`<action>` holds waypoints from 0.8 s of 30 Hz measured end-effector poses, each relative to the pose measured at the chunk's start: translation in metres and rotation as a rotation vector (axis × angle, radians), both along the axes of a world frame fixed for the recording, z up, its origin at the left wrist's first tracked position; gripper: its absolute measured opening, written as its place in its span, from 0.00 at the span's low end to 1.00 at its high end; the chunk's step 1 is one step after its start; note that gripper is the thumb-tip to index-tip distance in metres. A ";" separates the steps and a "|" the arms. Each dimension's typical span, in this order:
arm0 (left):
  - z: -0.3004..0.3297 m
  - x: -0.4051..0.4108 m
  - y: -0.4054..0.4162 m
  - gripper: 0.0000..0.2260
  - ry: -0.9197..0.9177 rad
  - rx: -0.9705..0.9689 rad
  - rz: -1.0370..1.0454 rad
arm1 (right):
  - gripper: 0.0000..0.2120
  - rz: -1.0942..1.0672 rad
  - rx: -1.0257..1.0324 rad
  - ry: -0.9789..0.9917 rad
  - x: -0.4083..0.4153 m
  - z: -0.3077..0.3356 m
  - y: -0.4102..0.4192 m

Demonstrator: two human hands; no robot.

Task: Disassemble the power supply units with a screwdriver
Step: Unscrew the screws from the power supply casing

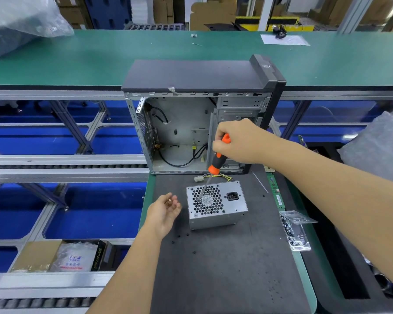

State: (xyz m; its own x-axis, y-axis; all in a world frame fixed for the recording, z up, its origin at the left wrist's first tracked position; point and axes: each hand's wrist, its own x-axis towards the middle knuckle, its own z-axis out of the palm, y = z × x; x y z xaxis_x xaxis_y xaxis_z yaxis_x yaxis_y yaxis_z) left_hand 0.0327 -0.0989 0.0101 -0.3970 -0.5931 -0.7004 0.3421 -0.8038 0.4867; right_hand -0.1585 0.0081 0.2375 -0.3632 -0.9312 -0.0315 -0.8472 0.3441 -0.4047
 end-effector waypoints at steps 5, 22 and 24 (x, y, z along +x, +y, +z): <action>-0.005 0.003 0.009 0.07 -0.075 -0.069 -0.075 | 0.06 -0.013 -0.007 -0.070 -0.001 -0.011 0.010; 0.008 0.032 0.081 0.17 -0.729 -1.658 -0.298 | 0.11 0.005 -0.028 -0.029 0.008 -0.026 0.028; 0.008 0.030 0.084 0.14 -0.713 -1.704 -0.255 | 0.15 0.061 -0.045 0.081 0.016 -0.021 0.027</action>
